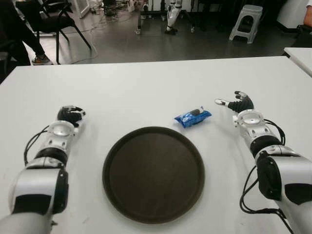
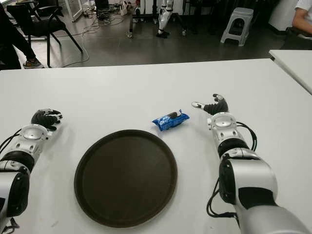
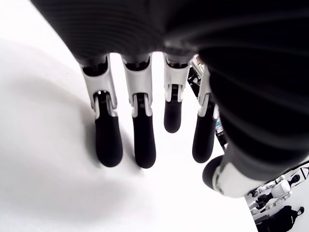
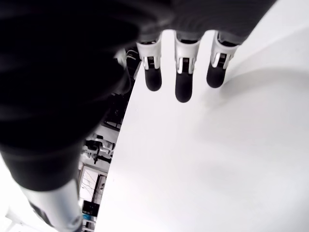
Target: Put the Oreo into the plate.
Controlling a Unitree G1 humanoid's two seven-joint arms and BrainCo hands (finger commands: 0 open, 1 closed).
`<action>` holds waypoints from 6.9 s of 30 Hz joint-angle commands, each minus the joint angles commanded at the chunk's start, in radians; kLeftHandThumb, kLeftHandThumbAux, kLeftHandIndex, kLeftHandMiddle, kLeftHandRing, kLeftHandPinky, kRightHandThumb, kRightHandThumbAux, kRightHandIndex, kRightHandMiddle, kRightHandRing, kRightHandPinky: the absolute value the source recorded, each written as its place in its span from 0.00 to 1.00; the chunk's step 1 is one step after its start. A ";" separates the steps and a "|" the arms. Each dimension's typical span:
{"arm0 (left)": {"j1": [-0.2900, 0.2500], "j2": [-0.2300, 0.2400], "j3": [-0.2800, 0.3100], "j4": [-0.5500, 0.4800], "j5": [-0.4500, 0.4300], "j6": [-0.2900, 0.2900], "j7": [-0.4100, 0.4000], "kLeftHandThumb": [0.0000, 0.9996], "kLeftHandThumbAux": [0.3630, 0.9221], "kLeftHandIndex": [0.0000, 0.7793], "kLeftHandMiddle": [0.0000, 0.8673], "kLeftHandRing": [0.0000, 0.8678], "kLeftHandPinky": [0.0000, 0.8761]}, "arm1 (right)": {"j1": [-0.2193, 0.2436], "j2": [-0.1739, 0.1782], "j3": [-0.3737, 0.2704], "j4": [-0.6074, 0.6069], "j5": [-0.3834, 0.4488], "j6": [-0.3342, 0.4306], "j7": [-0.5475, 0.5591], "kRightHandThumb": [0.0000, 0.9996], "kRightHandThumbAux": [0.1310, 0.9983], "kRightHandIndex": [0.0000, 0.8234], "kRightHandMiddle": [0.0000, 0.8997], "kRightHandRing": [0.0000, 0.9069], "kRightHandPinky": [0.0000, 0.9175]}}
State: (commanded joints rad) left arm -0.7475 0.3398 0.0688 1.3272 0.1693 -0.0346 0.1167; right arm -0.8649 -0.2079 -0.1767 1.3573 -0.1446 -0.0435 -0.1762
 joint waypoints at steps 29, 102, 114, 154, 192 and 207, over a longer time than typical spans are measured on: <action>0.002 0.001 0.003 0.001 0.003 -0.003 -0.005 0.69 0.64 0.54 0.25 0.26 0.24 | 0.001 0.017 -0.032 -0.008 0.053 -0.113 0.039 0.00 0.77 0.16 0.13 0.12 0.10; -0.001 -0.008 -0.010 0.004 0.006 0.014 0.009 0.67 0.65 0.51 0.17 0.19 0.20 | -0.027 -0.042 0.264 -0.057 -0.202 -0.382 0.012 0.00 0.73 0.04 0.02 0.00 0.00; -0.002 -0.011 -0.016 0.000 0.004 0.014 0.014 0.67 0.65 0.51 0.17 0.19 0.21 | -0.028 -0.061 0.366 -0.038 -0.287 -0.368 0.034 0.00 0.63 0.00 0.00 0.00 0.00; -0.010 -0.019 -0.014 0.002 0.003 0.029 0.013 0.67 0.65 0.51 0.13 0.17 0.23 | -0.076 -0.142 0.498 -0.038 -0.392 -0.396 0.113 0.00 0.66 0.00 0.02 0.00 0.00; -0.010 -0.019 -0.018 0.002 0.004 0.027 0.008 0.67 0.65 0.51 0.12 0.15 0.20 | -0.139 -0.277 0.606 -0.198 -0.439 -0.623 0.312 0.00 0.69 0.00 0.00 0.00 0.00; -0.011 -0.020 -0.015 0.002 0.000 0.026 -0.006 0.67 0.65 0.51 0.12 0.14 0.18 | -0.212 -0.269 0.695 -0.187 -0.498 -0.678 0.505 0.00 0.70 0.00 0.01 0.01 0.02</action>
State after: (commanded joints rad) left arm -0.7581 0.3200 0.0540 1.3289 0.1689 -0.0088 0.1110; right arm -1.0766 -0.4772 0.5187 1.1706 -0.6427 -0.7217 0.3290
